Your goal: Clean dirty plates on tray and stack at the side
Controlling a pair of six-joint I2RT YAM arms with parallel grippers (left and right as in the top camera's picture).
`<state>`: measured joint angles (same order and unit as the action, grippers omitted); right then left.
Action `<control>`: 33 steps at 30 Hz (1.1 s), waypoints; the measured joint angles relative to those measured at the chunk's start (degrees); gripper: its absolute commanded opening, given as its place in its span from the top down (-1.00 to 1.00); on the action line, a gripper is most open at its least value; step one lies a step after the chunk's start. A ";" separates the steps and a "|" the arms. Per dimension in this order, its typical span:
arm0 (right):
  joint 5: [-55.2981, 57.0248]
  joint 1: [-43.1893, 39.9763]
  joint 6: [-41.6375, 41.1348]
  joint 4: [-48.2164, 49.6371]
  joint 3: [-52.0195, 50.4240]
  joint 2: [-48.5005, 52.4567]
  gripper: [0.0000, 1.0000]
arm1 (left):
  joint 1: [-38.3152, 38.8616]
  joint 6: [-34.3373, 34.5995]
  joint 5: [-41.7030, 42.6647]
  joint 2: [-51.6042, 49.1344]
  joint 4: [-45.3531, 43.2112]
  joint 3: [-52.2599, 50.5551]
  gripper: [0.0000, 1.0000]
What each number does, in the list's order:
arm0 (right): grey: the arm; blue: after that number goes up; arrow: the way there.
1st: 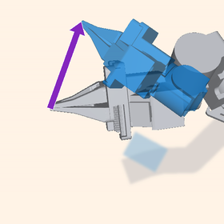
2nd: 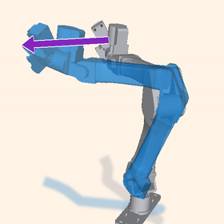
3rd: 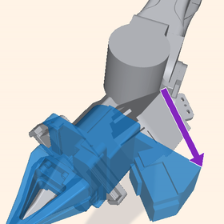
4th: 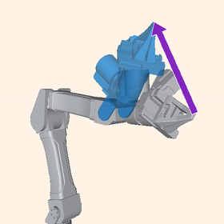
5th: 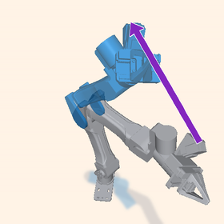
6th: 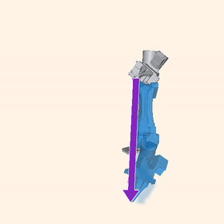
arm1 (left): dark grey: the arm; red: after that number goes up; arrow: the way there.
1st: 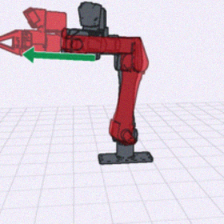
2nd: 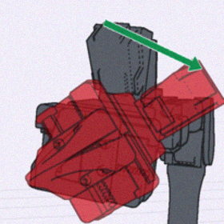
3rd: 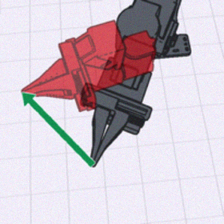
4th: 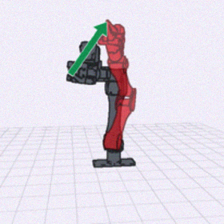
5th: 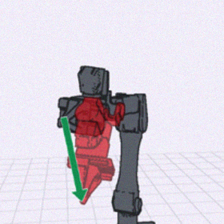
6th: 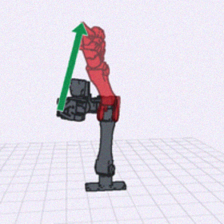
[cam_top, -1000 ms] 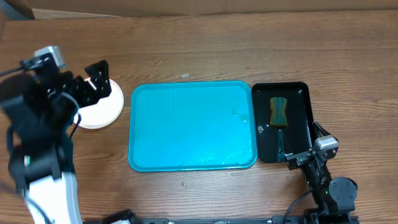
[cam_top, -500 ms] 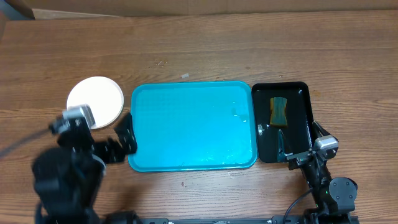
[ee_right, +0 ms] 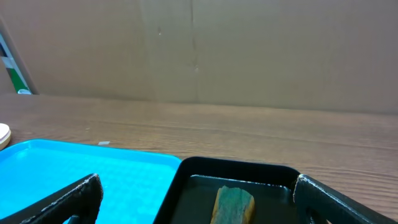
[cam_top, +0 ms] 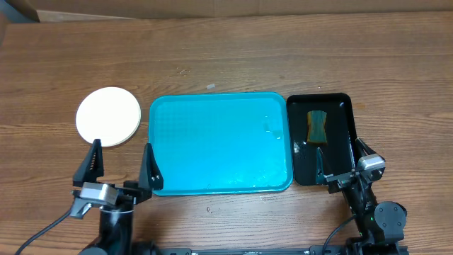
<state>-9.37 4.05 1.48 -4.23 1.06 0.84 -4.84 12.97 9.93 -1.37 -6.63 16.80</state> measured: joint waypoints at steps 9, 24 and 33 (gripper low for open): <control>0.39 0.00 -0.02 0.00 0.00 0.00 -1.00 | 0.00 -0.09 0.09 0.42 -3.87 -13.64 -1.00; 0.37 0.00 0.04 0.02 0.00 0.00 -1.00 | 1.51 -7.21 -3.48 0.50 10.47 -16.31 -1.00; 0.39 0.00 0.00 0.02 0.00 0.00 -1.00 | 1.51 -7.67 -3.78 0.50 10.49 -16.31 -1.00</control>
<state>-8.97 4.05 1.48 -4.21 1.06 0.84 -3.33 5.30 6.15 -0.86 3.86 0.49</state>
